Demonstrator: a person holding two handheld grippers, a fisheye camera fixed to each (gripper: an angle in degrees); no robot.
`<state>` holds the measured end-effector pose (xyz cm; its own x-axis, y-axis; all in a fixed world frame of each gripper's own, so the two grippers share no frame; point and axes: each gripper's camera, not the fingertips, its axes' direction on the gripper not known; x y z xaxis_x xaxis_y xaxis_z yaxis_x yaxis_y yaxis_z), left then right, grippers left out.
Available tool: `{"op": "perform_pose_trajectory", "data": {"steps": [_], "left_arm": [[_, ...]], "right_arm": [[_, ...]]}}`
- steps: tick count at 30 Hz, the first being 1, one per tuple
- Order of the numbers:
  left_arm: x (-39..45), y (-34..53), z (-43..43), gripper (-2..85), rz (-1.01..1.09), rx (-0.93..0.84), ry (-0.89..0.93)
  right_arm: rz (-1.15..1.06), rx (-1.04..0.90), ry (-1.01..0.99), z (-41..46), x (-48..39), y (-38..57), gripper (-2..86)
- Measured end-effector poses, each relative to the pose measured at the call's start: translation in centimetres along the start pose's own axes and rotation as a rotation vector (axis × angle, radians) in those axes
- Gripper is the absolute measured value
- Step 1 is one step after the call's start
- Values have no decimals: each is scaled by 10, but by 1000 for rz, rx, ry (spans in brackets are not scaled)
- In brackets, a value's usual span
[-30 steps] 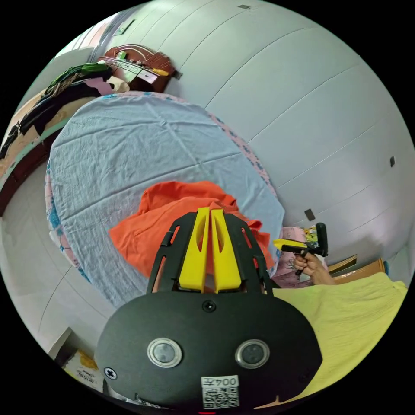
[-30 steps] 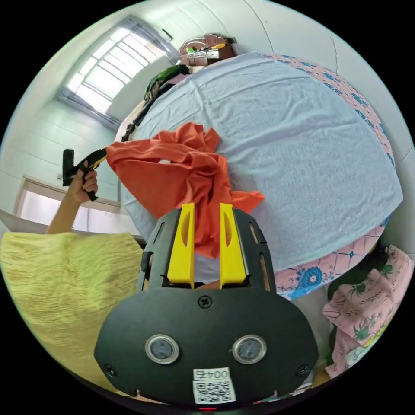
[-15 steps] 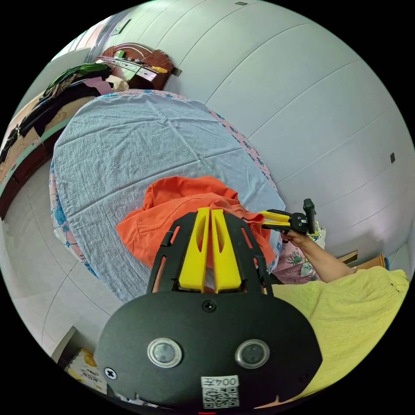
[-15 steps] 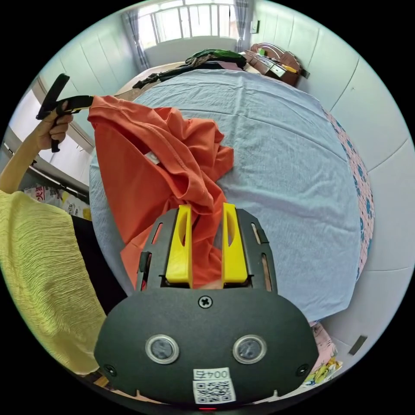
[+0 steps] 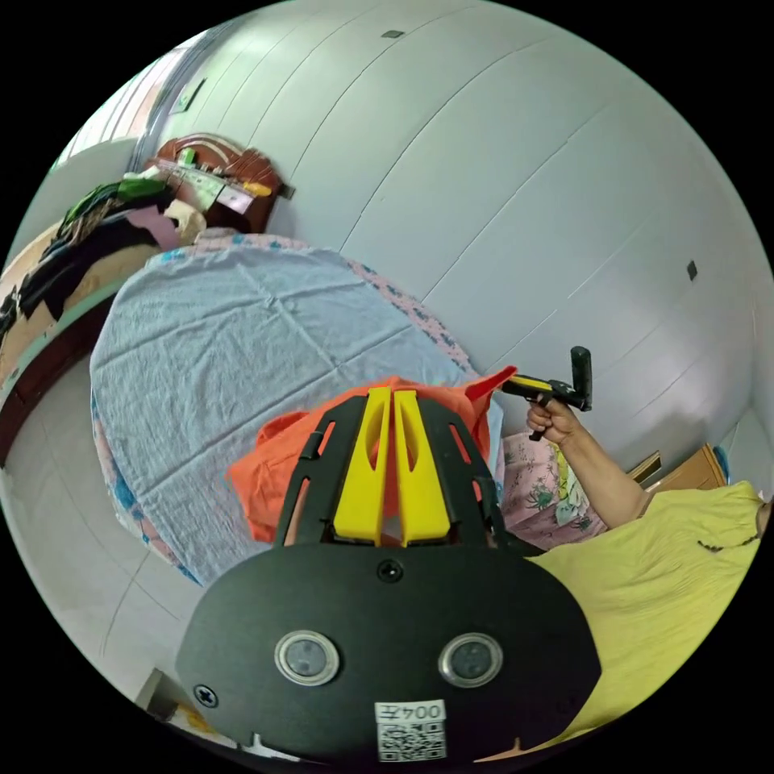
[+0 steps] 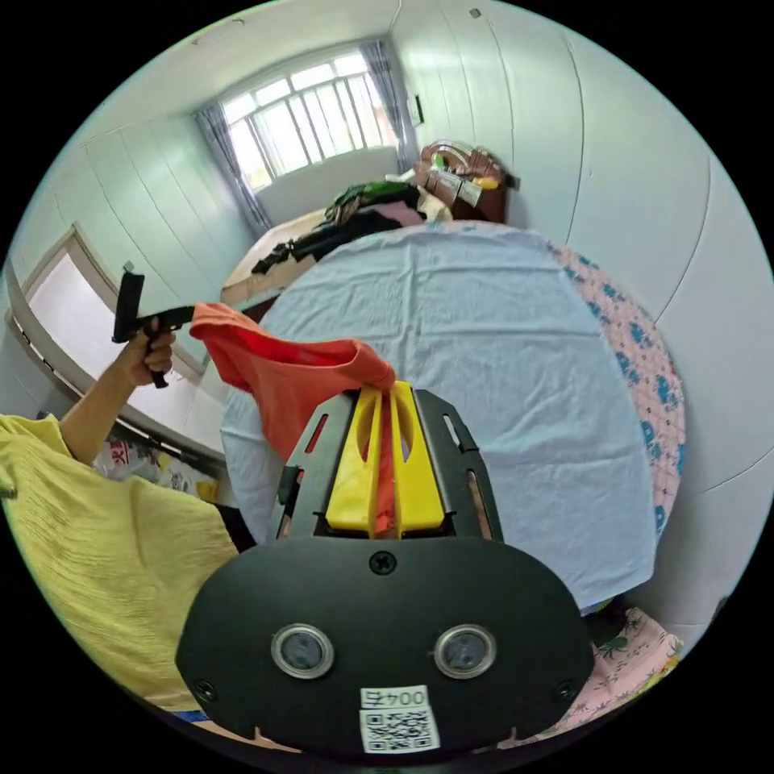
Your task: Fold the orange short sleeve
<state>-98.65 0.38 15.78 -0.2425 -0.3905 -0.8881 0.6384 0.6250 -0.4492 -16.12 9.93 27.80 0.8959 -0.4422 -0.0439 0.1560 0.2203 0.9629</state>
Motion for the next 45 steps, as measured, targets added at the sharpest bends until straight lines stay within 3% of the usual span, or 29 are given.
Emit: {"op": "perform_pose_trajectory", "data": {"steps": [12,19,25,32,37,42,45], "left_arm": [[150,-128,-146,6,405,278,-123],[212,-144,-203,8,571,315,-211],[199,-133,-205,7,543,288,-164],[132,-97,-162,6,451,101,59],[71,-32,-94,6,386,-92,210],[42,80,-6,7,507,-205,154],[13,166,60,8,474,-295,150]], "right_arm": [[-158,413,334,-276,-84,-153,-5],[-267,493,478,-374,-130,-182,-5],[-345,462,410,-419,-136,-180,-6],[-339,279,45,-408,-92,-155,-5],[-127,161,-249,-348,-9,-116,-5],[-14,70,-114,-264,28,-40,-5],[47,22,-21,-203,46,24,-4]]}}
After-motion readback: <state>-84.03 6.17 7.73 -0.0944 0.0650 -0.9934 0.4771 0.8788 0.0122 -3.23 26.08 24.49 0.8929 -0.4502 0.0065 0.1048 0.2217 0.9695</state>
